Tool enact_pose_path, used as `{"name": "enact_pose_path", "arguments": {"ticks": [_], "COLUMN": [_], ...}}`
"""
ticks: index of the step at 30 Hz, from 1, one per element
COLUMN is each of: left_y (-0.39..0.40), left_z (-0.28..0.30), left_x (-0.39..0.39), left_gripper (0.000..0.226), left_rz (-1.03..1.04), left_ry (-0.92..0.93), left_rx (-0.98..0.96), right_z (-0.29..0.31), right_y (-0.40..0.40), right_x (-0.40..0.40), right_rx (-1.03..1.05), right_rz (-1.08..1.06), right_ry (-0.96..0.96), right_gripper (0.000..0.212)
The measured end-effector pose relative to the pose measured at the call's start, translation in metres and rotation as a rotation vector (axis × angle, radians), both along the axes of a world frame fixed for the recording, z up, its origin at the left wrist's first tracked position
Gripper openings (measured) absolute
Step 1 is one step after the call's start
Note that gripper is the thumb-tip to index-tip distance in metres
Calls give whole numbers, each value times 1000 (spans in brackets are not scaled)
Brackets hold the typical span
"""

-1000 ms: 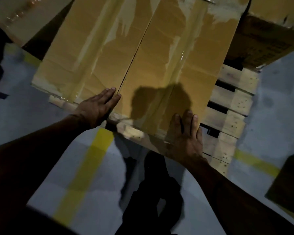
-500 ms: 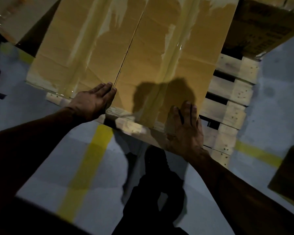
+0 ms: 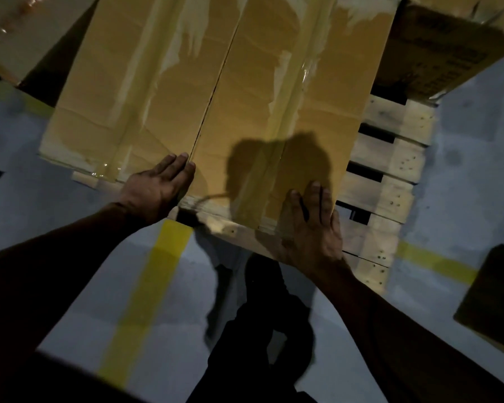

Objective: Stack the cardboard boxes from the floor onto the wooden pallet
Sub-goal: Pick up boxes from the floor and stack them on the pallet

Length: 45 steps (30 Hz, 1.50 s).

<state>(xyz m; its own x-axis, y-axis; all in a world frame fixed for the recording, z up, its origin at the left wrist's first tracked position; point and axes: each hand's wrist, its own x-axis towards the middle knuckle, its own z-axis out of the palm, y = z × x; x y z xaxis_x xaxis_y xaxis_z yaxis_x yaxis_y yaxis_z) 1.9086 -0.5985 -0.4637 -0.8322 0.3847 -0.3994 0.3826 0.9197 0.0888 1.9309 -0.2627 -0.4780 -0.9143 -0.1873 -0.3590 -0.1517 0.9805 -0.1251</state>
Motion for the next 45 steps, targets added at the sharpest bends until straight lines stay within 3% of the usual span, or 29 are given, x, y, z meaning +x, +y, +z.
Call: {"name": "enact_pose_path", "arguments": {"ticks": [3, 6, 11, 14, 17, 23, 29, 35, 39, 45], "left_y": [6, 29, 78, 111, 164, 299, 421, 514, 563, 643], "left_z": [-6, 1, 21, 43, 77, 175, 261, 314, 341, 339], "left_x": [4, 5, 17, 32, 47, 93, 156, 178, 178, 147], "left_gripper": [71, 91, 76, 55, 64, 56, 51, 52, 51, 49], "left_rz": [110, 276, 436, 362, 361, 394, 346, 114, 16, -81], "left_ry": [-62, -185, -308, -306, -326, -225, -184, -216, -230, -289], "left_rx": [-96, -175, -204, -156, -110, 240, 537, 508, 498, 451], "right_z": [2, 14, 34, 65, 101, 188, 253, 312, 339, 351], "right_y": [-1, 2, 21, 52, 97, 203, 295, 367, 403, 454], "right_x": [-3, -7, -2, 20, 52, 166, 267, 337, 364, 363], "right_rx": [70, -10, -276, -385, -451, -629, -655, -681, -696, -719], "right_rz": [34, 32, -167, -397, -583, -946, -1288, -1524, -1647, -1813], "right_ry": [-225, -252, -301, -267, -285, -77, 21, 171, 216, 287], "right_gripper": [107, 106, 80, 77, 75, 57, 65, 56, 61, 67]}}
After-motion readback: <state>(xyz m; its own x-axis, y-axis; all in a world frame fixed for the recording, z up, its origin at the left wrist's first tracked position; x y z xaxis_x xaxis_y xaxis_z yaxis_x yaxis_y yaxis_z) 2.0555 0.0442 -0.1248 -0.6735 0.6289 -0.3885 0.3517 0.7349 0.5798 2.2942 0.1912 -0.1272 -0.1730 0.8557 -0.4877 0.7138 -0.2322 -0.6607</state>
